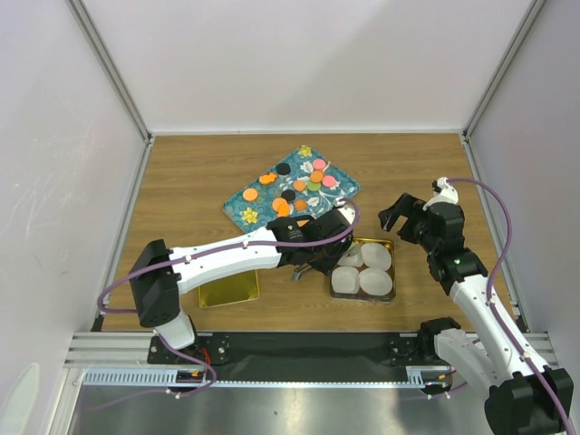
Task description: Pack the cookies
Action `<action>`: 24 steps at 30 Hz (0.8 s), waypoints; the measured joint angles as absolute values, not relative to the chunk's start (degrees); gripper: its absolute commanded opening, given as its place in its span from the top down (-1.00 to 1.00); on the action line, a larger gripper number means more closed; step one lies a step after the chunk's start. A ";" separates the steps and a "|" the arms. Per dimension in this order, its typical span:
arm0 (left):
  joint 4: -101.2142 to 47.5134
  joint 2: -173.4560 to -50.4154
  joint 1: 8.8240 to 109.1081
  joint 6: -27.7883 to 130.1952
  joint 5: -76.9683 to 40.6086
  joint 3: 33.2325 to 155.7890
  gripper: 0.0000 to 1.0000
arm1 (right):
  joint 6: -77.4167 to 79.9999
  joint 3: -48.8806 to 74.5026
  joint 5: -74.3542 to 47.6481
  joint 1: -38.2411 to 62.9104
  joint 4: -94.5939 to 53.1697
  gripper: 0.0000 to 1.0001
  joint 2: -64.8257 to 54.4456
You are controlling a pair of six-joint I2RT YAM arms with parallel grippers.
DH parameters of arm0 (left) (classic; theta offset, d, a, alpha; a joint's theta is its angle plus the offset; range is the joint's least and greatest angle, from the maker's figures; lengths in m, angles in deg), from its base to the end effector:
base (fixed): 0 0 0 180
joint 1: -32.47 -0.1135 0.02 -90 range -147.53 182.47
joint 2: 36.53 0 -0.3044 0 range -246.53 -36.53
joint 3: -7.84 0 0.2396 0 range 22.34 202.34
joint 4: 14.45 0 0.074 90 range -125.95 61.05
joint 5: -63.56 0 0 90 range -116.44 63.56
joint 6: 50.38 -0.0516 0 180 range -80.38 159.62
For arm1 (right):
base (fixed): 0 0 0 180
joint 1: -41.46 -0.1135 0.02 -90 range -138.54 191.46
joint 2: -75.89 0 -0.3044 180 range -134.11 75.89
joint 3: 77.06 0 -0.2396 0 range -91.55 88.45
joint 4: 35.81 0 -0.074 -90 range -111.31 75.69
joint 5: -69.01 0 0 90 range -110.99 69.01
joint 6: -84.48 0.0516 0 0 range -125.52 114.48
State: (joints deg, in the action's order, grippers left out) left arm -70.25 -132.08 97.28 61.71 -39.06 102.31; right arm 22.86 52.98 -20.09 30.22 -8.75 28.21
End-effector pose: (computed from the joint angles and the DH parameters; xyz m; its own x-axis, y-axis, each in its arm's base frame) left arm 0.1621 -0.3182 0.3078 -0.6433 0.5054 -0.5751 0.6371 0.7700 -0.0359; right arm 0.1651 0.0336 0.2955 -0.4610 0.3929 -0.7957 0.0116 0.8992 0.4373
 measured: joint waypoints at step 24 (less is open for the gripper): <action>-70.65 -128.10 95.82 62.08 -40.37 102.31 -0.08 | 22.86 52.96 -20.09 30.22 -8.75 -0.99 28.10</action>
